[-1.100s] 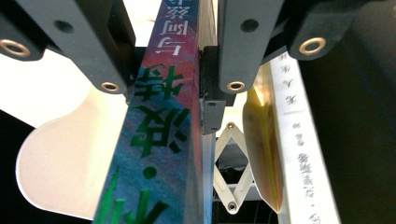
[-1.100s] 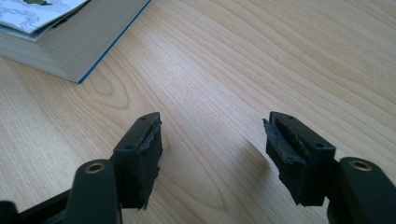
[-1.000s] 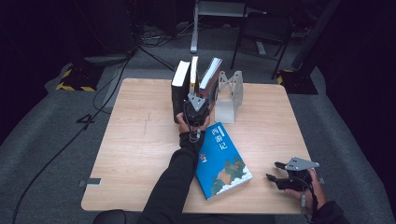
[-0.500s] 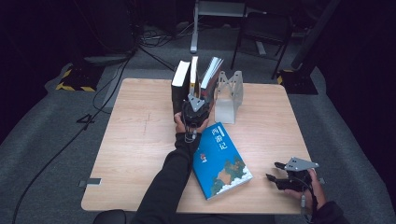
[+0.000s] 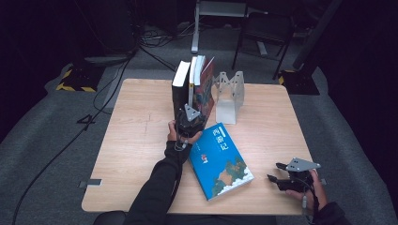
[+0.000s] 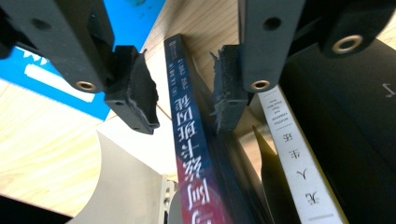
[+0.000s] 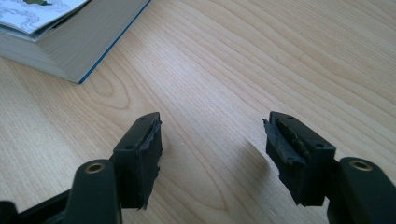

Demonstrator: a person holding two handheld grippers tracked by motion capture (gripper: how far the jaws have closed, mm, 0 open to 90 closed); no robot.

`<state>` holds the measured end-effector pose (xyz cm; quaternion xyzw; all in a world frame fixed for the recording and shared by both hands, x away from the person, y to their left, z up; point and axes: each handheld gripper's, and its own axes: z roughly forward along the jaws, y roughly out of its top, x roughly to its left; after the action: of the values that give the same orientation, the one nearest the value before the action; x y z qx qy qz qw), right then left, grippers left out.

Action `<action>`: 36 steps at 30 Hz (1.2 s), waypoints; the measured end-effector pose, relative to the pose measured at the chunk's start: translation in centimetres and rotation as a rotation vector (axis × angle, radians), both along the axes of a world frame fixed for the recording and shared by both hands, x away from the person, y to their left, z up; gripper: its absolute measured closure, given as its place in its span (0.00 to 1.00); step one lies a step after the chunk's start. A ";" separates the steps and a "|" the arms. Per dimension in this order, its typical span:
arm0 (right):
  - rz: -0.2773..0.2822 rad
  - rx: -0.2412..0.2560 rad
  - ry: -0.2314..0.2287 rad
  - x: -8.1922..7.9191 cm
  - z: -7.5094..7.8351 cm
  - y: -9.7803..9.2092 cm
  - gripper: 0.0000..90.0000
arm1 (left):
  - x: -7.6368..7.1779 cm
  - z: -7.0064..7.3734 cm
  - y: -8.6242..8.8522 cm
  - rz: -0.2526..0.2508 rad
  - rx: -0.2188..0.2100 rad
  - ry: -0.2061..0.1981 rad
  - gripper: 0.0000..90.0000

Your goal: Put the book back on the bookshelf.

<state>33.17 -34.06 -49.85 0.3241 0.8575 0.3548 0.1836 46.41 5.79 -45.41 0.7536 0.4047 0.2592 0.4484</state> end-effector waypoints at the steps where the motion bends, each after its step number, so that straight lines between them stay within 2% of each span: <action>1: 0.000 0.000 0.000 0.0 0.0 0.0 0.40 | 0.1 -0.1 0.1 -0.004 0.005 0.003 0.73; 3: -0.001 0.000 0.000 0.0 0.0 0.0 0.40 | 0.3 -0.3 0.1 -0.025 -0.001 -0.005 0.76; 6: 0.000 0.001 -0.001 0.0 0.0 0.0 0.40 | 0.4 -0.2 -0.4 -0.039 0.018 -0.022 0.76; 8: 0.001 0.003 0.001 0.0 0.0 0.0 0.40 | 0.4 -0.2 -1.0 -0.031 0.031 -0.038 0.77; 10: 0.000 0.003 0.001 0.0 0.0 0.0 0.40 | 0.5 -0.2 -1.2 -0.030 0.028 -0.037 0.78; 12: 0.001 0.000 -0.003 0.0 0.0 0.0 0.40 | 0.6 -0.2 -1.8 -0.018 0.032 -0.042 0.84; 13: 0.001 0.001 -0.003 0.0 0.0 0.0 0.40 | 0.6 -0.2 -1.9 -0.010 0.030 -0.043 0.84; 14: 0.001 0.000 -0.002 0.0 0.0 0.0 0.40 | 0.6 -0.3 -2.0 -0.004 0.021 -0.039 0.81; 16: 0.001 0.004 0.000 0.0 0.0 -0.1 0.40 | 0.5 -0.4 -2.0 0.007 -0.003 -0.029 0.63; 19: 0.001 0.003 0.001 0.0 0.0 -0.1 0.40 | 0.5 -0.5 -1.8 0.026 -0.033 -0.021 0.55; 21: 0.001 0.002 0.001 0.0 0.0 -0.1 0.40 | 0.6 -0.5 -1.7 0.036 -0.018 -0.016 0.53; 24: 0.001 0.002 0.001 0.0 0.0 -0.1 0.40 | 0.9 -0.5 -1.6 0.045 -0.019 -0.008 0.57; 26: 0.001 0.004 0.002 0.0 0.0 0.0 0.40 | 1.3 -0.6 -1.4 0.043 -0.029 -0.002 0.68; 29: 0.001 0.005 0.001 0.0 0.0 0.0 0.40 | 1.6 -0.6 -1.7 0.063 -0.027 -0.004 0.70; 32: 0.000 0.004 0.001 0.0 0.0 0.0 0.40 | 2.2 -0.6 -1.6 0.094 -0.048 0.003 0.73; 36: 0.001 0.005 0.001 0.0 0.0 -0.1 0.40 | 2.9 -0.6 -1.7 0.091 -0.050 0.006 0.73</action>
<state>33.17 -34.12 -49.88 0.3241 0.8571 0.3567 0.1821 49.30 4.11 -46.01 0.7237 0.4465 0.2667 0.4537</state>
